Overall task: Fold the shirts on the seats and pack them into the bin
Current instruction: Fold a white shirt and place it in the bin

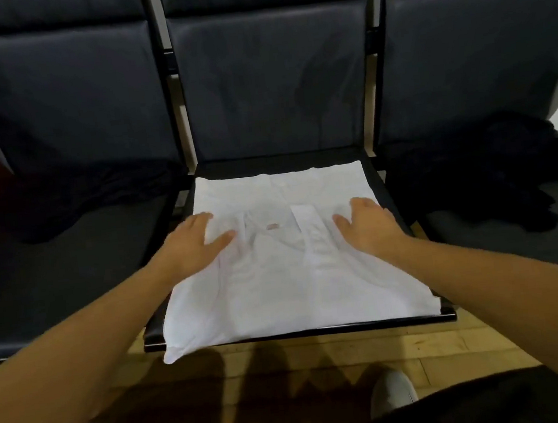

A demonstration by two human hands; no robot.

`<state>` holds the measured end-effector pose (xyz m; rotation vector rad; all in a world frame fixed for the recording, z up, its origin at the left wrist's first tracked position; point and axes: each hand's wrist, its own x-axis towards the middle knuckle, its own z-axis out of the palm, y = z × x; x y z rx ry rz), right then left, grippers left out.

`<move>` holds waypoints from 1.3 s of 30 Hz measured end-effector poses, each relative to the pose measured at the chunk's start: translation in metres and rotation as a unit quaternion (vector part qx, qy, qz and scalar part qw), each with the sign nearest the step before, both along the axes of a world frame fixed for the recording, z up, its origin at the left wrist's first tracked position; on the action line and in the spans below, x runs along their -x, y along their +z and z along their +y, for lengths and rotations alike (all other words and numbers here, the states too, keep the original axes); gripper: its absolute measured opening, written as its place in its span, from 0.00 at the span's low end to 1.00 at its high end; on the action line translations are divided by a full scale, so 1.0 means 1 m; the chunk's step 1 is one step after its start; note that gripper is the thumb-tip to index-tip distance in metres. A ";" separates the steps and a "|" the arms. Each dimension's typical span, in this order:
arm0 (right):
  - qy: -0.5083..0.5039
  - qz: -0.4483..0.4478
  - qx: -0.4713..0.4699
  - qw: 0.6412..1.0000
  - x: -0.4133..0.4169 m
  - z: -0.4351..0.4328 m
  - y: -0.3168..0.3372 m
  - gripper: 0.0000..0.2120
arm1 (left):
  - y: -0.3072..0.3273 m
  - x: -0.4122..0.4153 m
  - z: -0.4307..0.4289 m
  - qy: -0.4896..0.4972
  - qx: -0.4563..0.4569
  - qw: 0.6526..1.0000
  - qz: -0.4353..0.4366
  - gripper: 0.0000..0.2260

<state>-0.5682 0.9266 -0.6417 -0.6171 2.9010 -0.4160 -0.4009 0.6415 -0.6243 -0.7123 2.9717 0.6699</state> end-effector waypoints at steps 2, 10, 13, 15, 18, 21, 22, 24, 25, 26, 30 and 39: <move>0.008 -0.008 0.026 1.000 0.039 -0.018 0.007 0.27 | 0.009 0.029 -0.022 0.017 0.013 1.000 0.005 0.35; 0.088 -0.018 -0.033 0.995 0.148 -0.076 -0.024 0.33 | -0.012 0.134 -0.082 0.001 0.077 0.996 -0.032 0.30; 0.115 0.029 -0.089 0.989 0.177 -0.077 -0.043 0.33 | -0.036 0.160 -0.103 -0.010 0.100 0.993 -0.069 0.31; 0.118 0.061 -0.102 0.986 0.190 -0.074 -0.050 0.33 | -0.051 0.169 -0.110 -0.014 0.114 0.988 -0.101 0.31; 0.118 0.042 -0.089 0.988 0.205 -0.073 -0.052 0.31 | -0.064 0.174 -0.118 -0.007 0.106 0.991 -0.081 0.30; 0.114 0.005 -0.002 0.993 0.214 -0.065 -0.041 0.29 | -0.055 0.178 -0.124 0.018 0.069 0.997 -0.027 0.27; 0.099 0.007 0.027 0.995 0.216 -0.061 -0.036 0.27 | -0.049 0.180 -0.124 0.027 0.077 0.997 -0.016 0.24; 0.064 0.040 0.008 0.997 0.222 -0.055 -0.026 0.23 | -0.038 0.185 -0.124 0.033 0.120 0.991 -0.040 0.19; 0.053 0.045 -0.023 0.997 0.225 -0.053 -0.022 0.20 | -0.033 0.187 -0.123 0.028 0.135 0.989 -0.061 0.17; 0.048 0.031 -0.040 0.998 0.228 -0.053 -0.017 0.19 | -0.029 0.189 -0.122 0.022 0.138 0.988 -0.071 0.14; 0.074 -0.052 -0.037 0.995 0.234 -0.055 -0.005 0.17 | -0.024 0.188 -0.120 0.043 0.064 0.997 -0.017 0.10; 0.004 0.033 0.096 0.995 0.236 -0.071 0.028 0.12 | 0.017 0.190 -0.123 0.209 -0.091 0.960 0.164 0.15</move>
